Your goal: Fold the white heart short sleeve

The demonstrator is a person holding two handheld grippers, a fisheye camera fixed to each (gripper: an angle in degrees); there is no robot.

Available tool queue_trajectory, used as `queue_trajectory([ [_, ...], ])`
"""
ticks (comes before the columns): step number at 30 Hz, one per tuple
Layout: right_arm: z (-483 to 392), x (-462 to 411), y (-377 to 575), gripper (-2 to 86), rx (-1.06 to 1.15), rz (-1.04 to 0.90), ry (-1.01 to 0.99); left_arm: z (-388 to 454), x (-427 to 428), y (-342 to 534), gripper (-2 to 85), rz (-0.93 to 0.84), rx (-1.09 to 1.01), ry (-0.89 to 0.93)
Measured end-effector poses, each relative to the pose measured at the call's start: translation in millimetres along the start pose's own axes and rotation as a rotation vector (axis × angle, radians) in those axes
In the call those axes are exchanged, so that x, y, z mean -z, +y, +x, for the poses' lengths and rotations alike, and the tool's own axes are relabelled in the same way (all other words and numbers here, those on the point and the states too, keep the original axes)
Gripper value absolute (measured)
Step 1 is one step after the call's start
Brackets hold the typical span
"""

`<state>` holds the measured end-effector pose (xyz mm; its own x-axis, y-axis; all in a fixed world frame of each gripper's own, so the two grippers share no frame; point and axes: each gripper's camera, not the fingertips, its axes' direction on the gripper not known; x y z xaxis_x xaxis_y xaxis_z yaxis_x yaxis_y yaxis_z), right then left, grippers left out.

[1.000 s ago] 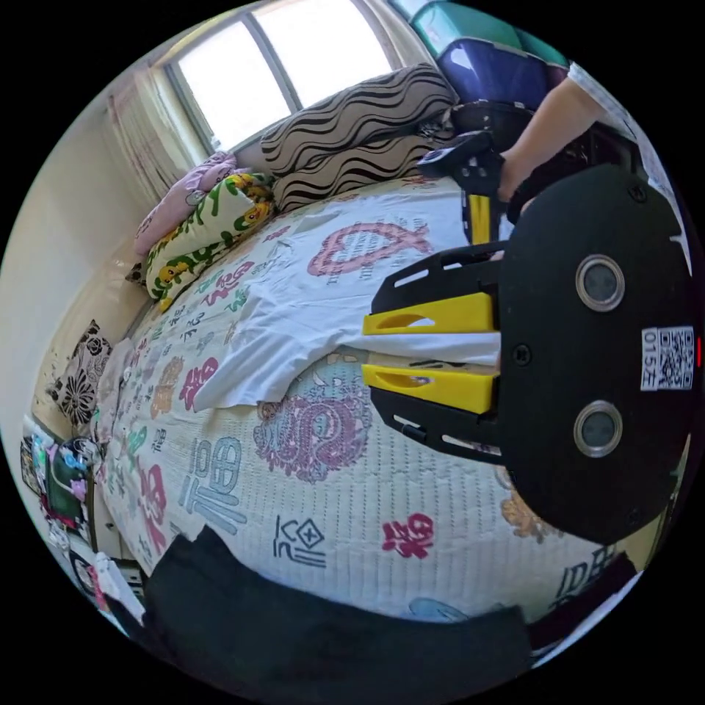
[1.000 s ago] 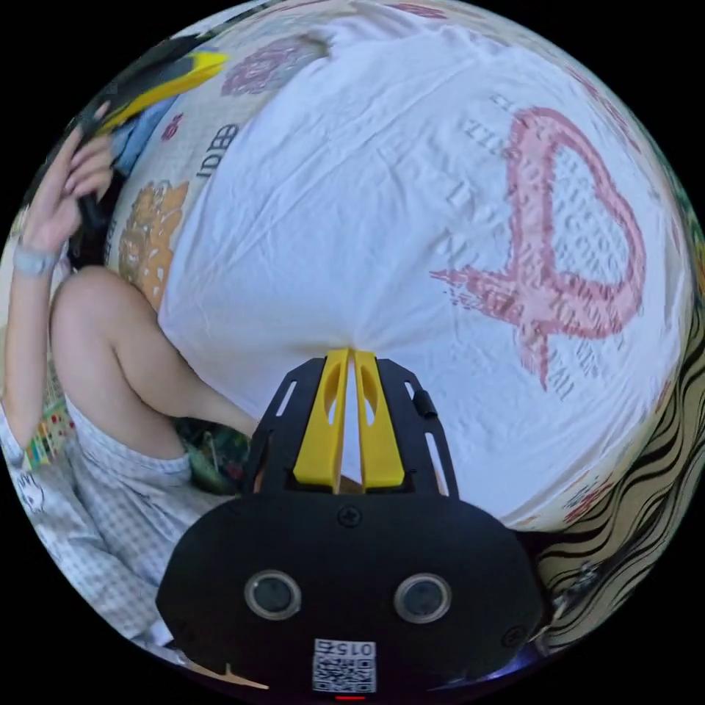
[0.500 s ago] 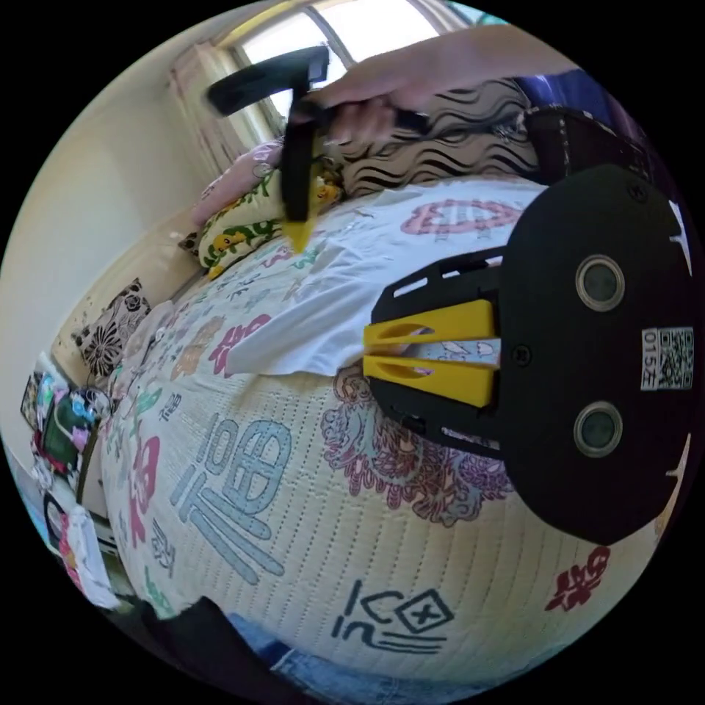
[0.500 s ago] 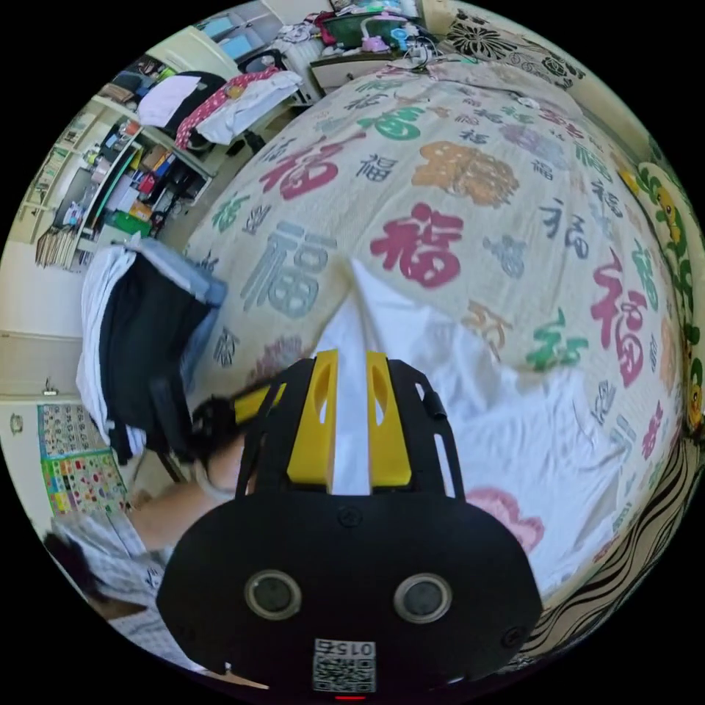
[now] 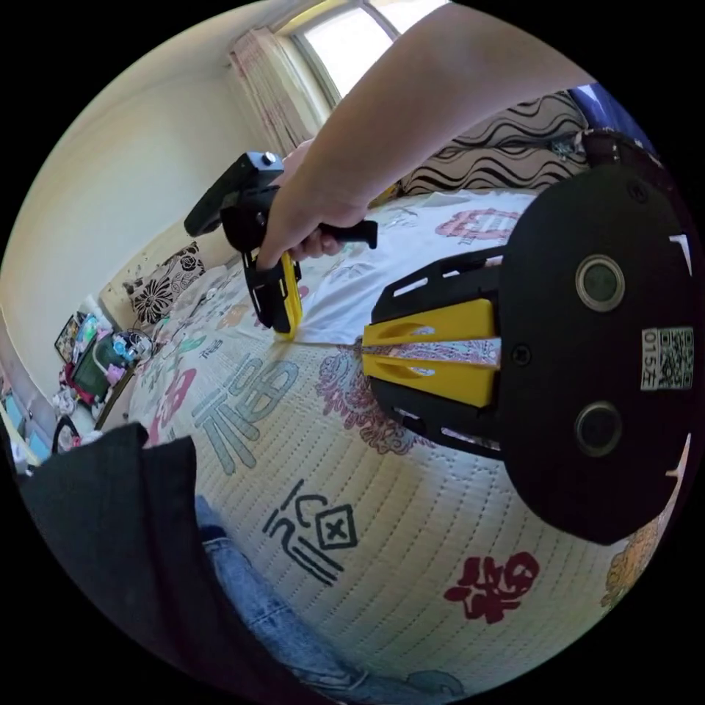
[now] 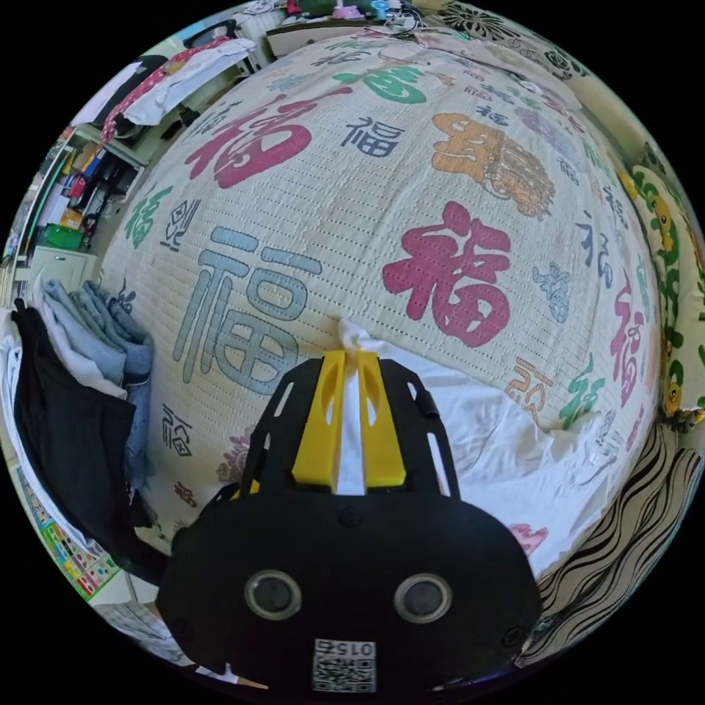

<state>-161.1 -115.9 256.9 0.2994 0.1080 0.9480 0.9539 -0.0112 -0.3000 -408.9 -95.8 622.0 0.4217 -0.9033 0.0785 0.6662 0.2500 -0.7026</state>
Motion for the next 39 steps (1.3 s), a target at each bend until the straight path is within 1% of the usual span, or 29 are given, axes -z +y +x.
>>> queue_trajectory([
  [2,6.2,5.2,-4.5,1.2,-0.008,0.000,-0.010,-8.3,-5.4,-4.9,5.2,-0.024,0.031,0.097],
  [4,13.6,11.0,-6.1,0.6,-0.022,0.007,-0.033,-12.3,-11.1,-6.4,5.2,-0.024,0.034,0.199],
  [7,29.4,24.9,-7.1,0.2,-0.065,0.024,-0.095,-10.1,-24.7,-4.5,1.0,-0.097,0.008,0.189],
  [11,49.1,51.9,-4.6,0.1,-0.105,0.063,-0.155,-7.4,-19.9,0.7,-0.5,-0.070,0.013,0.174],
  [15,68.4,82.9,1.4,0.1,-0.126,0.116,-0.187,18.7,1.4,-1.6,-0.8,-0.016,-0.138,0.239],
  [19,106.2,118.3,20.6,0.1,-0.168,0.169,-0.298,55.3,18.3,12.9,-0.8,0.005,-0.364,0.163],
  [21,126.8,132.8,36.6,0.1,-0.204,0.204,-0.347,64.7,18.0,20.9,-0.8,-0.008,-0.399,0.169],
  [24,166.4,151.4,66.6,0.1,-0.269,0.262,-0.417,83.7,15.6,39.2,-0.7,-0.006,-0.502,0.122],
  [26,202.4,160.9,94.3,0.2,-0.303,0.353,-0.520,96.9,10.6,49.7,-0.7,-0.004,-0.570,0.089],
  [30,268.3,158.2,146.6,0.5,-0.387,0.494,-0.657,136.4,-12.0,79.2,-0.6,-0.023,-0.717,0.091],
  [32,318.3,141.2,190.3,0.8,-0.513,0.543,-0.748,156.3,-30.3,96.1,-0.4,-0.066,-0.782,0.103],
  [34,347.6,128.9,222.6,1.2,-0.611,0.550,-0.754,173.0,-59.1,120.6,0.0,-0.139,-0.807,0.133],
  [35,362.6,121.9,237.5,1.7,-0.659,0.515,-0.713,176.6,-67.0,126.8,0.2,-0.165,-0.819,0.132],
  [37,378.6,117.2,249.1,3.2,-0.685,0.447,-0.624,187.7,-95.2,151.6,2.1,-0.275,-0.900,0.096],
  [39,388.3,119.4,253.2,5.7,-0.671,0.393,-0.543,188.3,-103.8,161.0,4.1,-0.301,-0.898,0.062],
])
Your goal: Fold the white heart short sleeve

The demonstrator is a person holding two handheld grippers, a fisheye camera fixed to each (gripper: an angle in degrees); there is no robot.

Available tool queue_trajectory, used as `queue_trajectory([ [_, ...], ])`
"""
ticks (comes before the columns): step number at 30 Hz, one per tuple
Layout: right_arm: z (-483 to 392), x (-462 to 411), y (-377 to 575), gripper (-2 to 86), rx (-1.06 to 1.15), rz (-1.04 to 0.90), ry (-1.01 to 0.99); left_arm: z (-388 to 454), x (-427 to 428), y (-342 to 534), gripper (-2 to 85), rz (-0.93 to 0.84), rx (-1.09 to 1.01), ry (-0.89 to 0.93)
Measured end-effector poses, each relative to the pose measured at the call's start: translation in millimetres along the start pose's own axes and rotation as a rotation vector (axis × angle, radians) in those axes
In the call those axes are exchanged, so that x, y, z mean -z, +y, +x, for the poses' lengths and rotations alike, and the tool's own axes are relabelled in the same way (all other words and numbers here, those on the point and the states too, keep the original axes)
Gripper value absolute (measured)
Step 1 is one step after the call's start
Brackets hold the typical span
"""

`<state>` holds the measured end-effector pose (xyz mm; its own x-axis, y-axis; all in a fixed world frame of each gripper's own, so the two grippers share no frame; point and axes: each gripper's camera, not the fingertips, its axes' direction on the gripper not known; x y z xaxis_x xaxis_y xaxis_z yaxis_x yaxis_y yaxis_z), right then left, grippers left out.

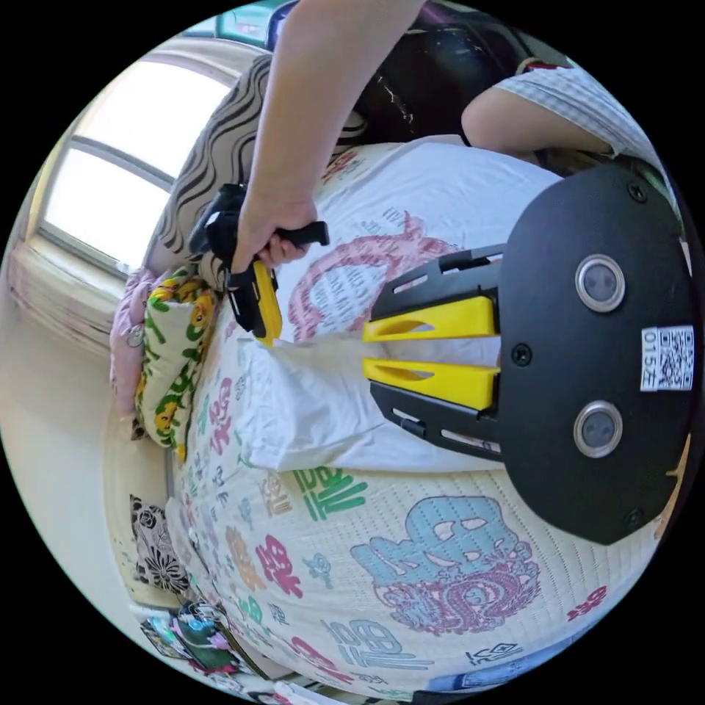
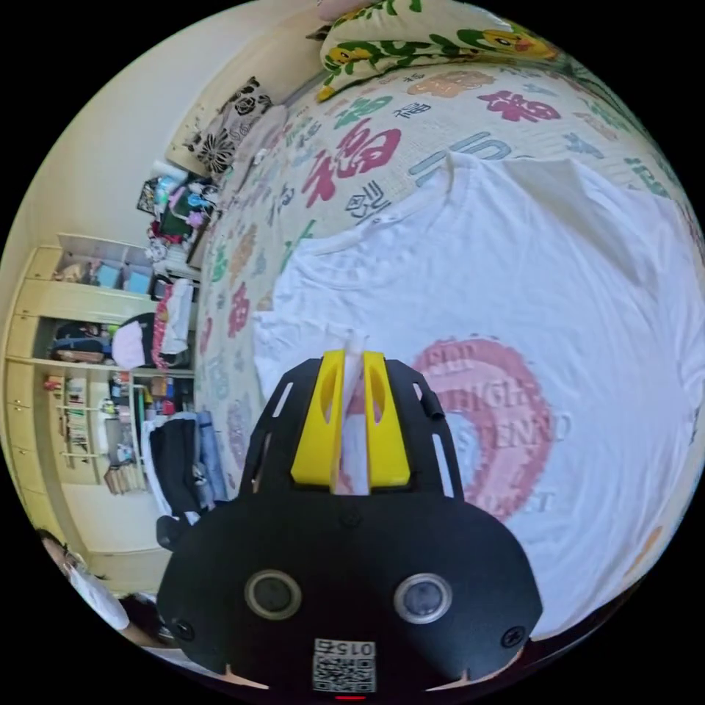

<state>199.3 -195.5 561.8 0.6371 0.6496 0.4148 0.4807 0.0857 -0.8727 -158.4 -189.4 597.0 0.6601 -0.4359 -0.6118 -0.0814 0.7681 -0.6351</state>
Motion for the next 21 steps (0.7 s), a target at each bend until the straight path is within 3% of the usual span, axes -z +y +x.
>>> queue_trajectory([
  [5,-31.3,24.4,-23.2,8.8,0.129,0.035,0.094,-22.8,16.2,3.7,5.0,0.141,0.153,-0.005],
  [8,-82.5,12.4,-43.6,9.2,0.287,-0.033,0.116,-42.1,12.4,-6.0,6.0,0.128,0.207,-0.092],
  [15,-192.1,-56.6,-69.9,10.7,0.536,-0.252,0.237,-59.1,-30.2,-9.7,6.1,0.013,0.212,-0.056],
  [21,-242.6,-106.4,-65.4,2.0,0.731,-0.461,0.689,-59.1,-49.1,-16.6,5.7,-0.051,0.205,-0.077],
])
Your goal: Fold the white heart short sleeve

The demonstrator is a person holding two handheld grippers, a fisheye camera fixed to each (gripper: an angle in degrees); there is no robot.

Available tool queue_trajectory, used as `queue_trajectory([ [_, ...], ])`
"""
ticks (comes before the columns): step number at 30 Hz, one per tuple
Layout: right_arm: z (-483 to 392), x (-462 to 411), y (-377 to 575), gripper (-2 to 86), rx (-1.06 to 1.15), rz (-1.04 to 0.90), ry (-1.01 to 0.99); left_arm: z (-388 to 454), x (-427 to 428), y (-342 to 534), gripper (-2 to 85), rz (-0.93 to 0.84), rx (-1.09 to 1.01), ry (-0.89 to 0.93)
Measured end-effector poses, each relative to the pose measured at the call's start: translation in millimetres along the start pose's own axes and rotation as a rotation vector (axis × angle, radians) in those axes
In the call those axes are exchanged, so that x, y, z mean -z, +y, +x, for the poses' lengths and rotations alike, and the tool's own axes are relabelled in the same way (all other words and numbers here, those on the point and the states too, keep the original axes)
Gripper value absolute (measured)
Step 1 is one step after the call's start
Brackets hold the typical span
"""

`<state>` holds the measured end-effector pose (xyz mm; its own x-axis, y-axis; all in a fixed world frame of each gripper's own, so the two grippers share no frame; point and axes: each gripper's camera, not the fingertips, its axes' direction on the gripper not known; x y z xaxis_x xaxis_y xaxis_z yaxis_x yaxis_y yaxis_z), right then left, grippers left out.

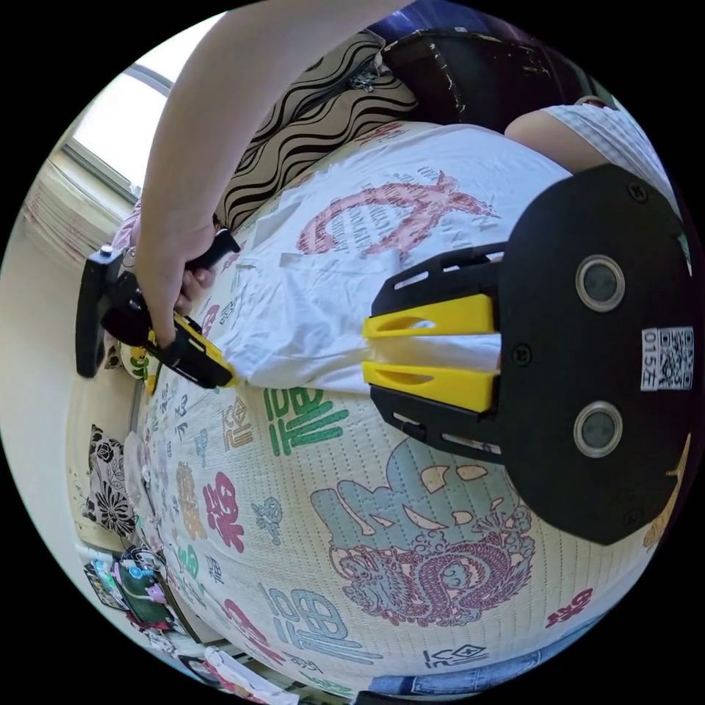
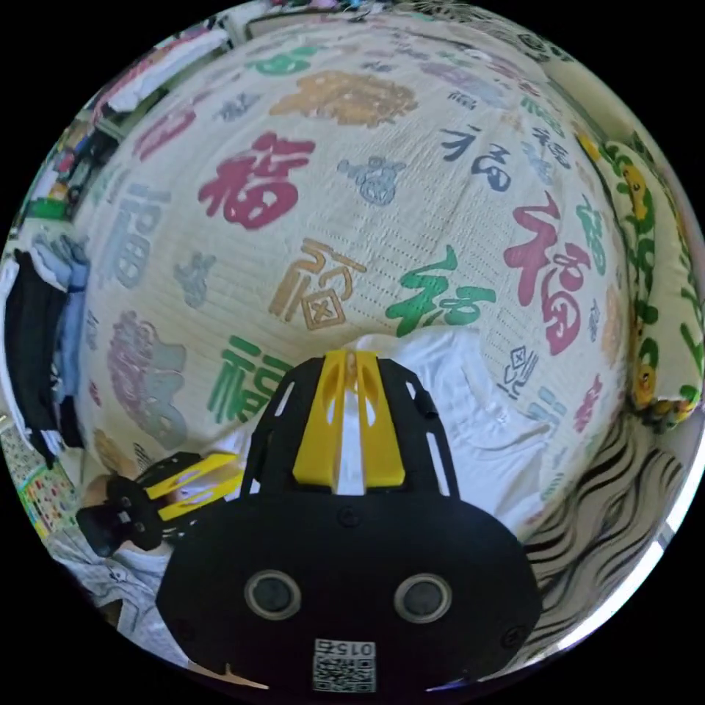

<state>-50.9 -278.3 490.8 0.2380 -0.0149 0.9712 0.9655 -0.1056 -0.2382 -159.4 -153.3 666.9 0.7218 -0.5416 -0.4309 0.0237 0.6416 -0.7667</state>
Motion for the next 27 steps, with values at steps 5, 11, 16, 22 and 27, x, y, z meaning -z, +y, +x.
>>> queue_trajectory([
  [5,56.5,34.2,16.6,-0.6,-0.302,0.213,-0.446,-5.1,-9.1,-0.5,4.0,-0.012,0.020,0.006],
  [11,106.4,19.0,56.3,-0.3,-0.569,0.312,-0.747,-7.4,-17.4,-1.3,2.2,-0.011,0.022,-0.007],
  [16,116.4,36.3,89.9,0.8,-0.591,0.517,-0.845,-19.0,-24.8,-1.7,1.5,-0.013,0.055,0.043],
  [22,62.1,56.5,79.7,4.0,-0.186,0.201,-0.626,-24.2,-18.9,-0.3,2.1,0.051,0.104,0.113],
  [27,41.9,55.7,91.1,0.5,-0.234,0.238,-0.572,-6.7,-33.8,-4.9,4.3,-0.011,0.007,0.160],
])
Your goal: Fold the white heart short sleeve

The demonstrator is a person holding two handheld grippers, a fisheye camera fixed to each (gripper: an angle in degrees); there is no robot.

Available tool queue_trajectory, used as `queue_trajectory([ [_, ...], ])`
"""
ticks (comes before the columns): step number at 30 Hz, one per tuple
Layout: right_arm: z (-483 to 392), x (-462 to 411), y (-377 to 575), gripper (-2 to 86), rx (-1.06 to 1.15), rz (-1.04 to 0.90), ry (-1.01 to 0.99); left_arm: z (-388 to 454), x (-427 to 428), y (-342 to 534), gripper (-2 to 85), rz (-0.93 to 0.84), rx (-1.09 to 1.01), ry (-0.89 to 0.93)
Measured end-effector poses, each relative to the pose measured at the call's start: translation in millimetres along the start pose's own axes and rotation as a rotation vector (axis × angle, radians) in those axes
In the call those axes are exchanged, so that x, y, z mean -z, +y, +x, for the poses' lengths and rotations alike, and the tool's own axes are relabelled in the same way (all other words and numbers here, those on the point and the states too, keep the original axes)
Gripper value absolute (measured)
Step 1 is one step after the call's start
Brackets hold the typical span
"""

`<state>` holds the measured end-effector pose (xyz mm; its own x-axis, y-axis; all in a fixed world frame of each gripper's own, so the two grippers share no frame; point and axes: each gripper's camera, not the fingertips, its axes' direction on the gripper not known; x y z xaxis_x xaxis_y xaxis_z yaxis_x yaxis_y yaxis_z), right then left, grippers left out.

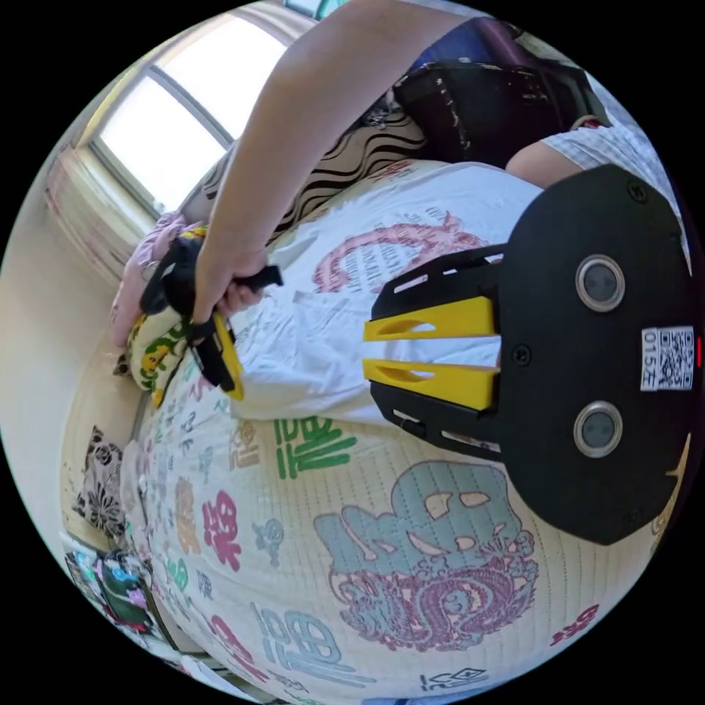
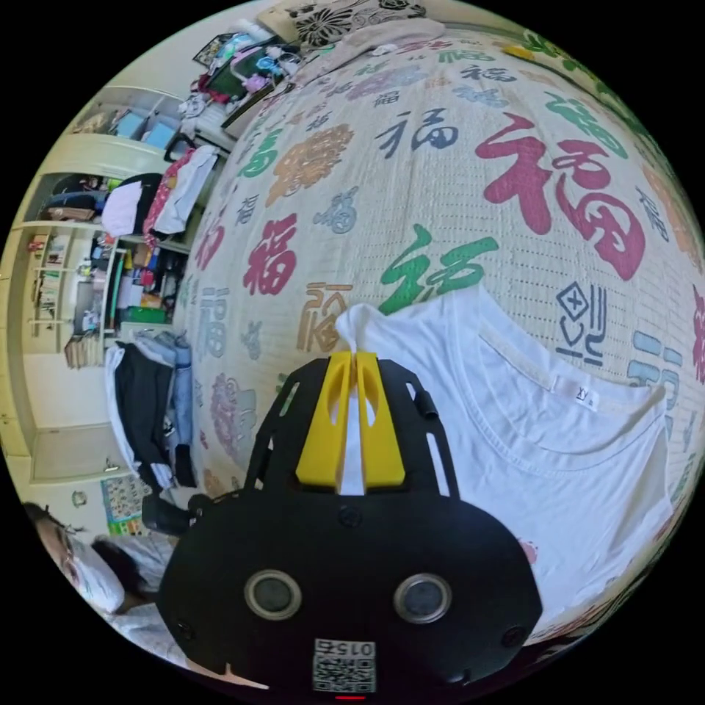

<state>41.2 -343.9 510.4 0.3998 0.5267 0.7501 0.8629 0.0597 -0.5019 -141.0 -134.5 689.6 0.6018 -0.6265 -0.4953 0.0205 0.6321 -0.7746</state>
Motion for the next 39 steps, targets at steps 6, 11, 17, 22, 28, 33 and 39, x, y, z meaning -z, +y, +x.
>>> queue_trajectory([
  [6,-19.9,3.5,14.1,1.2,-0.018,0.084,0.105,7.2,-22.7,6.8,2.8,-0.072,-0.043,-0.049],
  [11,-34.4,49.7,61.7,4.8,0.058,0.183,0.185,19.1,-19.5,9.0,5.1,0.005,-0.095,0.014],
  [17,-3.3,57.3,127.6,6.5,0.046,-0.053,0.267,48.5,-49.0,16.8,4.9,-0.021,-0.225,-0.051],
  [22,-9.0,77.2,154.3,0.7,0.038,-0.025,0.230,64.0,-53.0,28.2,0.0,0.056,-0.270,-0.067],
  [28,-14.6,109.5,182.6,0.5,0.025,-0.010,0.270,62.5,-86.7,25.7,0.4,-0.068,-0.254,-0.016],
  [33,-20.4,125.5,201.9,3.5,-0.027,0.000,0.390,63.5,-101.1,20.5,3.6,-0.125,-0.236,0.052],
  [39,-29.4,149.0,232.0,0.8,0.016,0.000,0.367,81.6,-98.1,6.9,3.5,-0.042,-0.300,-0.037],
])
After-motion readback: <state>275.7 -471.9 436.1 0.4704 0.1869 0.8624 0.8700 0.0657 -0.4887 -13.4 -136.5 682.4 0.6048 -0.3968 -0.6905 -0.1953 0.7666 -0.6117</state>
